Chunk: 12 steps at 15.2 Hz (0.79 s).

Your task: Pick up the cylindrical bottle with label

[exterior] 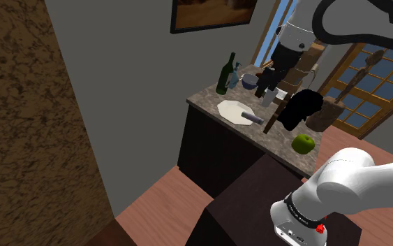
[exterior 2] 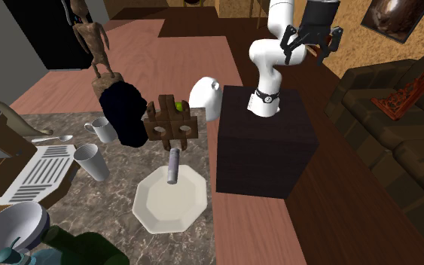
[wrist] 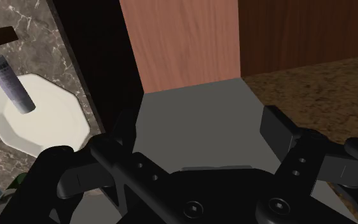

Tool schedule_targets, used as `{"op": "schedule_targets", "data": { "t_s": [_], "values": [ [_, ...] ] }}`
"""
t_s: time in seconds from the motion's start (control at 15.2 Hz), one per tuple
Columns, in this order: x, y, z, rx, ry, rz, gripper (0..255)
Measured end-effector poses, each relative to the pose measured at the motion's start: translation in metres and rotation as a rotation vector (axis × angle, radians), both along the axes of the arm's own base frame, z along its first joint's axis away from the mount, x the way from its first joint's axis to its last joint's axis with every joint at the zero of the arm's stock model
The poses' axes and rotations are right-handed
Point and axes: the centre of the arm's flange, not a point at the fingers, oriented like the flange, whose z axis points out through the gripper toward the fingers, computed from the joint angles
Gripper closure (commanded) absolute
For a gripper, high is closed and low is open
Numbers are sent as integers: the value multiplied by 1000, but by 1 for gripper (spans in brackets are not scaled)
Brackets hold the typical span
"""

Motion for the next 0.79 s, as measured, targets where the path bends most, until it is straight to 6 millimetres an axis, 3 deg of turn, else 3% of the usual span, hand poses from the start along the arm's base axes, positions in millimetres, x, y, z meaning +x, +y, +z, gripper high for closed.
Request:
{"op": "schedule_targets", "data": {
  "t_s": [0.13,0.26,0.79],
  "values": [
    [1,-5,-3,-1,2,1,0],
    [9,-18,-19,-4,8,4,0],
    [37,-95,-81,-22,37,17,0]
  ]
}}
